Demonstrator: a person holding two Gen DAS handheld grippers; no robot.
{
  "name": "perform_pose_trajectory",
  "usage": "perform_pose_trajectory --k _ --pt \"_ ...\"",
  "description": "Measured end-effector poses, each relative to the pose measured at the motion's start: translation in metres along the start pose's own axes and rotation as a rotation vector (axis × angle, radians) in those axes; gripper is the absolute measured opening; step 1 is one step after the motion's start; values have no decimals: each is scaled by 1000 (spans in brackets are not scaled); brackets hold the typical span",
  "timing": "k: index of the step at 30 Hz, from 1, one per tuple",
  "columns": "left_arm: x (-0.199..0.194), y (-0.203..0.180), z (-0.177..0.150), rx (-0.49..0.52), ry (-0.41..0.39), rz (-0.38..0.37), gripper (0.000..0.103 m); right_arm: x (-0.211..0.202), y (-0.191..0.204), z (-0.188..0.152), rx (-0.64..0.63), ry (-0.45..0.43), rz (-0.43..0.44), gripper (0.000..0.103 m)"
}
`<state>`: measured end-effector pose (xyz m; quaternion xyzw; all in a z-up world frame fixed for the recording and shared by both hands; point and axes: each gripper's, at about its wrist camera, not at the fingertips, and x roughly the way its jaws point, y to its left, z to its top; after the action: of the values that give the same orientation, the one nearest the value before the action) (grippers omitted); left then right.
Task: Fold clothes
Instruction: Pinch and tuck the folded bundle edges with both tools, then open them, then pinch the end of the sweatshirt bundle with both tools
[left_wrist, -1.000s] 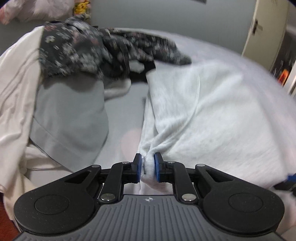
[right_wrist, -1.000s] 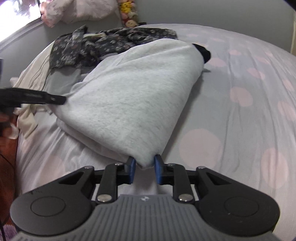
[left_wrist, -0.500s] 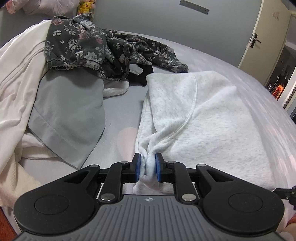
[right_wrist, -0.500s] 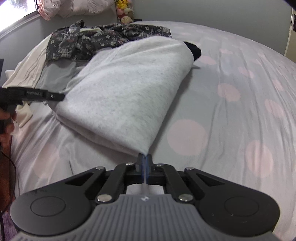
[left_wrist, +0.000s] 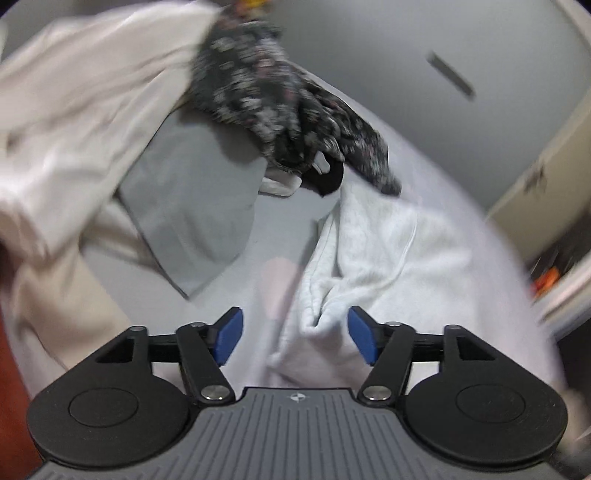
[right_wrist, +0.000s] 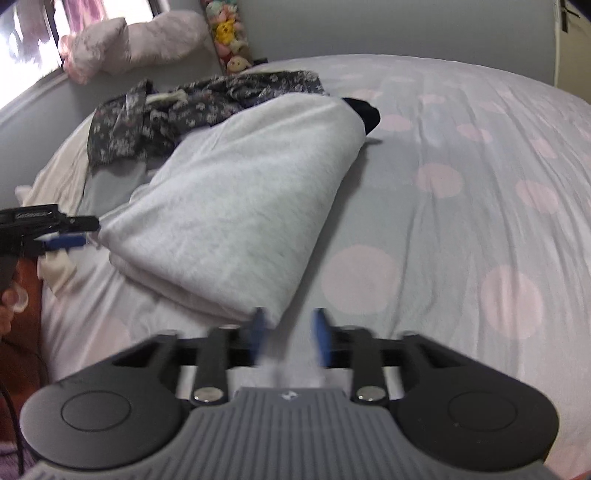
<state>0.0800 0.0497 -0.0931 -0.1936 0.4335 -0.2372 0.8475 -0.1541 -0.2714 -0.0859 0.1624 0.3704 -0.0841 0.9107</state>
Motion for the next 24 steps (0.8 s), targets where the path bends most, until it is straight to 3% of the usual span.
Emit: perform_pose_trajectory --k 3,10,14,18,21,24 --pt "8 12 5 -105 30 -27 67 4 -8 7 91 -10 39 46" --pt "41 21 -5 -197 133 -74 68 22 -31 20 335 -6 180 62" --pt "49 30 -11 -244 142 -100 71 42 -40 19 411 30 192 62" --pt "54 35 -17 -260 138 -125 71 64 -50 10 518 72 270 67" --pt "57 33 -17 -257 127 -133 67 79 -54 5 565 94 312 69" --pt "59 29 -17 -224 120 -131 55 86 -56 6 599 106 348 70"
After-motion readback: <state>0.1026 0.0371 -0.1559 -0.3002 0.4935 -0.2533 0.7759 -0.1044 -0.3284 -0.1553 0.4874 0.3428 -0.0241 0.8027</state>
